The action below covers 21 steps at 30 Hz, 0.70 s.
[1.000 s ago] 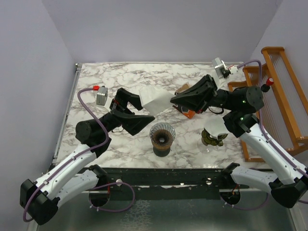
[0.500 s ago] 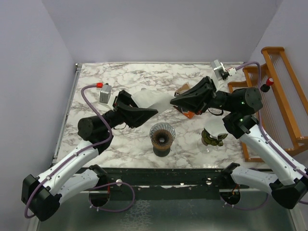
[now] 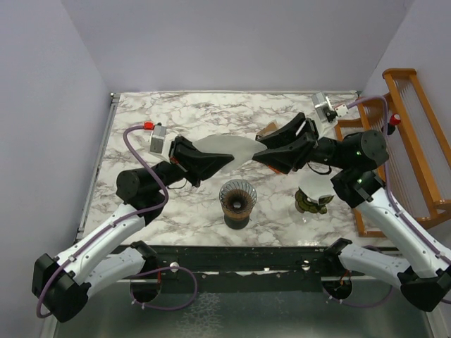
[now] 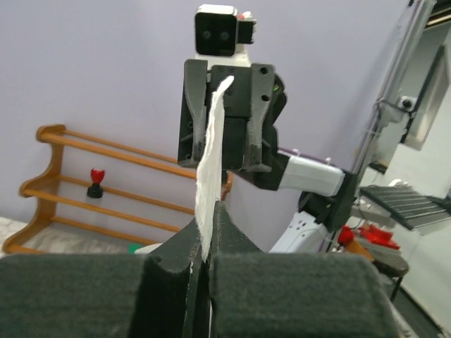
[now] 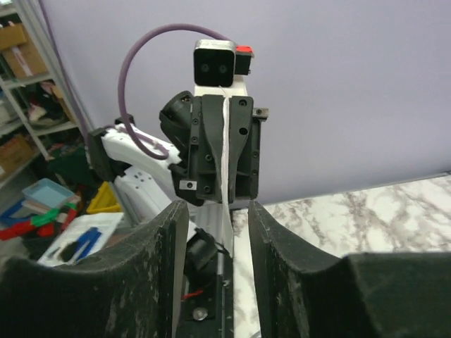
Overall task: Place the coffee filter in the dripper
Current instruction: Place the coffee filter in the coffee dripper.
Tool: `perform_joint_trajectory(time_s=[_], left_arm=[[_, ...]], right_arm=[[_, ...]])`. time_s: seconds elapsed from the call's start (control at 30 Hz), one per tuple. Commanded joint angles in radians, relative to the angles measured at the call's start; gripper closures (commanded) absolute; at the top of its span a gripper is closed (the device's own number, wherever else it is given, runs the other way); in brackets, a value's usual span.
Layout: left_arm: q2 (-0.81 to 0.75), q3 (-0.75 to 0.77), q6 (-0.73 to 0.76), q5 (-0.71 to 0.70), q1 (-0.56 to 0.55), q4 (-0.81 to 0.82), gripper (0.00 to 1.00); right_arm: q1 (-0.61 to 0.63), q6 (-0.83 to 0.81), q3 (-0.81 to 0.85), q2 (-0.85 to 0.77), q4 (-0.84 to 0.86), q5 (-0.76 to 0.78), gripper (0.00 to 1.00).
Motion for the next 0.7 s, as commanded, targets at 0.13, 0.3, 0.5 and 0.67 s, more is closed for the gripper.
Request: perform_joint_trajectory(time_s=[0.13, 0.3, 0.5, 0.67], left_arm=[[-0.086, -0.009, 0.438, 0.066, -0.001, -0.269, 1.00], [-0.171, -0.075, 0.846, 0.006, -0.001, -0.430, 1.00], [-0.221, -0.147, 1.471, 0.006, -0.001, -0.595, 1.00], [-0.216, -0.150, 1.712, -0.187, -0.001, -0.608, 1.00]], right_arm=[[0.006, -0.271, 0.055, -0.083, -0.468, 0.255, 0.32], [0.006, -0.295, 0.029, -0.123, -0.575, 0.413, 0.21], [0.006, -0.238, 0.028, -0.106, -0.648, 0.474, 0.19], [0.007, -0.166, 0.059, -0.050, -0.678, 0.353, 0.19]])
